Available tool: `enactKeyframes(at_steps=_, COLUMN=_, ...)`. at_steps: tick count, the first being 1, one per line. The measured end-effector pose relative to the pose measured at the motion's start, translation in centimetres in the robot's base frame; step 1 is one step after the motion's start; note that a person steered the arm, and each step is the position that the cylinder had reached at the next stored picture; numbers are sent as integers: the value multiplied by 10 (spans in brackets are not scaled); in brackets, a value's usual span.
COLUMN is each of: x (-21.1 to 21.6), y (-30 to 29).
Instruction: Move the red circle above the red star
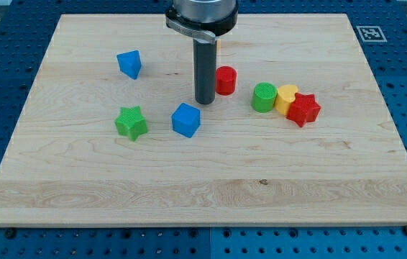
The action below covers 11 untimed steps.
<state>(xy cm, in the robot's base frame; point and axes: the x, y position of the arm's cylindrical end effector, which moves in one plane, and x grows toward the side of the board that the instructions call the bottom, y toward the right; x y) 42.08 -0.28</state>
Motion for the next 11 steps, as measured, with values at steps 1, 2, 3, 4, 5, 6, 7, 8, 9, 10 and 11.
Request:
enactKeyframes(at_steps=1, x=-7, y=0)
enactKeyframes(at_steps=2, x=-25, y=-8)
enactKeyframes(at_steps=3, x=-41, y=-16)
enactKeyframes(at_steps=4, x=-44, y=-21)
enactKeyframes(at_steps=5, x=-41, y=-21)
enactKeyframes(at_steps=6, x=-38, y=-20)
enactKeyframes(at_steps=7, x=-38, y=-20)
enactKeyframes(at_steps=8, x=-38, y=-19)
enactKeyframes(at_steps=9, x=-38, y=-10)
enactKeyframes(at_steps=10, x=-38, y=11)
enactKeyframes(at_steps=11, x=-38, y=35)
